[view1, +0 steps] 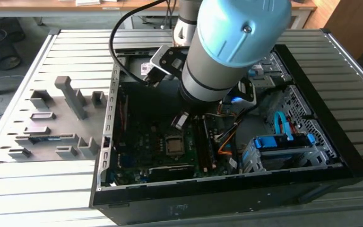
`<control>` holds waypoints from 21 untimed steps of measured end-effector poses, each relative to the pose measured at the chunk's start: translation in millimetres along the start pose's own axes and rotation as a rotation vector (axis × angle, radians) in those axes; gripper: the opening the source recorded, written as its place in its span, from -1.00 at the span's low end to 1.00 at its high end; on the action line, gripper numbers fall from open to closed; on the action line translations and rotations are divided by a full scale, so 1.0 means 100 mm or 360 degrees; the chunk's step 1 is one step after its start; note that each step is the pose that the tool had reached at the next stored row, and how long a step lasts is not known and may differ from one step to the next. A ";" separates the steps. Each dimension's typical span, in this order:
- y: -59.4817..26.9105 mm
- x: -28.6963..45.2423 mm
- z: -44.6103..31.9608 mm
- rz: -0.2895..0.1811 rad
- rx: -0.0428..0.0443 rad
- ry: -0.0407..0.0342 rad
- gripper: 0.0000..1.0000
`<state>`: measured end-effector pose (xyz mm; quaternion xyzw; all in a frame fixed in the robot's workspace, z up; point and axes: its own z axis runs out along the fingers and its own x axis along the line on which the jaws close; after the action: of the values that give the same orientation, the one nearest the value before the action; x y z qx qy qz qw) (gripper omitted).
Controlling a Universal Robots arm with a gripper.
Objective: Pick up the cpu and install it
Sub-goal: 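Close the cpu cover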
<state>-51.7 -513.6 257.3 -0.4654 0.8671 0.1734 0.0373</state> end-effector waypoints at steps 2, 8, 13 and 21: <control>0.006 -0.007 0.004 0.0000 0.0017 0.0029 -0.80; 0.049 -0.076 0.036 -0.0003 0.0060 0.0098 -0.80; 0.062 -0.097 0.053 -0.0058 0.0049 0.0113 -0.80; 0.061 -0.096 0.057 -0.0259 0.0007 0.0165 -0.80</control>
<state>-51.8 -500.9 255.8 -0.5427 0.8275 0.1436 0.0073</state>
